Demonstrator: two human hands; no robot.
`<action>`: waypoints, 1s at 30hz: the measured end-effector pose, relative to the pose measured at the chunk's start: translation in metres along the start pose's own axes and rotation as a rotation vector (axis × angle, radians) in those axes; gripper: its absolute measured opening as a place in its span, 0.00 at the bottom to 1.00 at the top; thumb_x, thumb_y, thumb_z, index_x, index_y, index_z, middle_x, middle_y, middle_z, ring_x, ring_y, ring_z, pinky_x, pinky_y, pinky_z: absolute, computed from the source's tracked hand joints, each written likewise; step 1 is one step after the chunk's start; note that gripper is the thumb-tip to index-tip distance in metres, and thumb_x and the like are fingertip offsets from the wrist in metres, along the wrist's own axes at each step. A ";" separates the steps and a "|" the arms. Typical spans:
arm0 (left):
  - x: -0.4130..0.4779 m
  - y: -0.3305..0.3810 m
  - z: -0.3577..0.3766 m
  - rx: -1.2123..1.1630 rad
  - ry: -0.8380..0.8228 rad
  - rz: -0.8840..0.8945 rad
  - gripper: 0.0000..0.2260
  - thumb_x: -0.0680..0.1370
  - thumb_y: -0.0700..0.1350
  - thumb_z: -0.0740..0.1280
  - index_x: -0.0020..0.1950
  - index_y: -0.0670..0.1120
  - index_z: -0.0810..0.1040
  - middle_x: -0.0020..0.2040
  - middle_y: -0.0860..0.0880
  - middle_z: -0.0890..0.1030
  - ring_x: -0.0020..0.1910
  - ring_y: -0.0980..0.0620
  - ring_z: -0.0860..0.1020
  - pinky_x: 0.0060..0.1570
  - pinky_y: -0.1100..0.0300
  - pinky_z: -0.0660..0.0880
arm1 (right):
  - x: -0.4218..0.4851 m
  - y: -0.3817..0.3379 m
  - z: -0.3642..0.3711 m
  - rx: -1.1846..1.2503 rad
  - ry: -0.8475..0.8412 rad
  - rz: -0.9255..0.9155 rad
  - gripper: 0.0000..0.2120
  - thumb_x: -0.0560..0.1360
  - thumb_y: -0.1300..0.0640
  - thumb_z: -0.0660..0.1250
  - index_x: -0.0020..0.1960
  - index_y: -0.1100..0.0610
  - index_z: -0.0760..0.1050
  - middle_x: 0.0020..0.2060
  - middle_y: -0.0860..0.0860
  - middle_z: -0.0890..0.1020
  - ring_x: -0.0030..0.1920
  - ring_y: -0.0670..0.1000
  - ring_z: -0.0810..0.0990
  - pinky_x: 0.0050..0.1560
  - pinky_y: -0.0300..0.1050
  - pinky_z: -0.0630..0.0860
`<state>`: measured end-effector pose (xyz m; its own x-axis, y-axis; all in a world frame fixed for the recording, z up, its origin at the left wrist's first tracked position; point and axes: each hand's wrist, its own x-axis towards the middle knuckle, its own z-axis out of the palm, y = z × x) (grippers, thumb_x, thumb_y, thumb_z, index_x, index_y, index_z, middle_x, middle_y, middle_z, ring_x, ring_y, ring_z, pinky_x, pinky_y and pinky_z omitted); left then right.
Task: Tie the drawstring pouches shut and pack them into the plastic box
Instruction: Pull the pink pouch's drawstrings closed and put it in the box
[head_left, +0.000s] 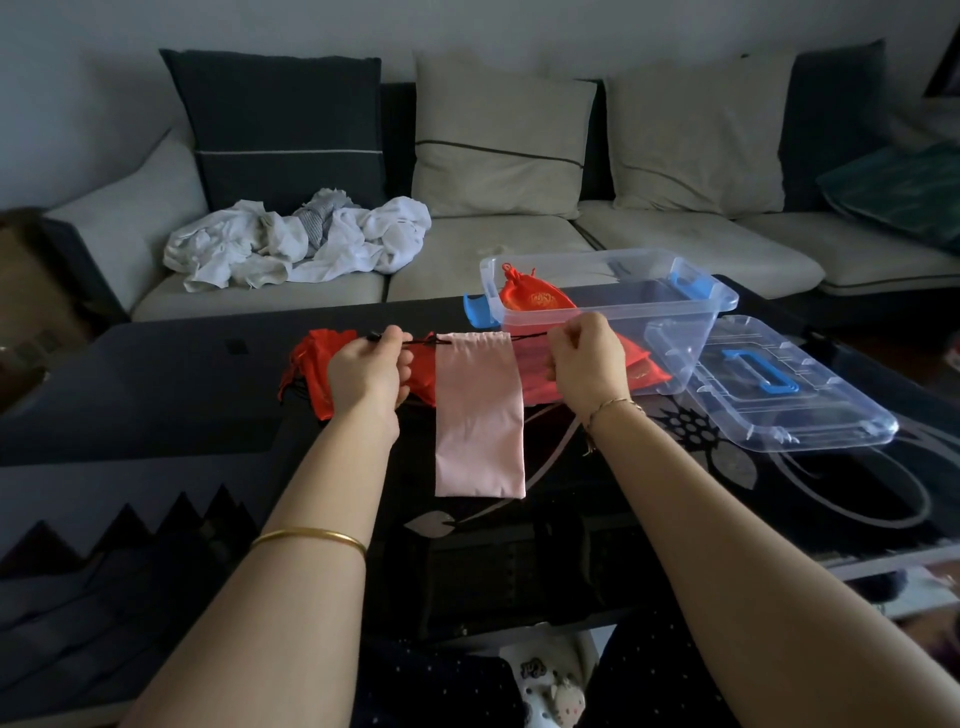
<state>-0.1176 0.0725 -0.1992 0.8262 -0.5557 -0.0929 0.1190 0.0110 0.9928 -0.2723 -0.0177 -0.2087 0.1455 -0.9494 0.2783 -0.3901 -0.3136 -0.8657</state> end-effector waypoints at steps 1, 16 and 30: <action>0.001 -0.002 0.000 0.055 0.023 0.034 0.12 0.79 0.47 0.63 0.37 0.47 0.78 0.32 0.52 0.77 0.28 0.58 0.72 0.26 0.66 0.68 | 0.000 0.001 0.001 -0.065 0.019 -0.042 0.08 0.78 0.58 0.56 0.45 0.62 0.67 0.39 0.56 0.77 0.39 0.57 0.75 0.42 0.52 0.74; -0.010 0.022 0.002 -0.713 -0.292 -0.123 0.18 0.83 0.48 0.54 0.33 0.47 0.63 0.29 0.49 0.79 0.33 0.52 0.81 0.52 0.55 0.76 | 0.019 0.016 -0.005 0.039 0.004 0.201 0.15 0.77 0.61 0.54 0.32 0.57 0.61 0.28 0.52 0.68 0.30 0.52 0.69 0.39 0.48 0.70; -0.029 0.008 0.018 0.445 -0.610 0.305 0.06 0.73 0.42 0.71 0.35 0.48 0.82 0.24 0.54 0.75 0.23 0.61 0.72 0.24 0.69 0.69 | -0.001 -0.034 0.002 0.639 -0.165 0.107 0.13 0.77 0.63 0.56 0.34 0.59 0.70 0.26 0.52 0.76 0.21 0.45 0.72 0.26 0.38 0.72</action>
<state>-0.1506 0.0739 -0.1877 0.3262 -0.9380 0.1169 -0.3989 -0.0245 0.9167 -0.2579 -0.0063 -0.1804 0.2930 -0.9437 0.1536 0.1976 -0.0975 -0.9754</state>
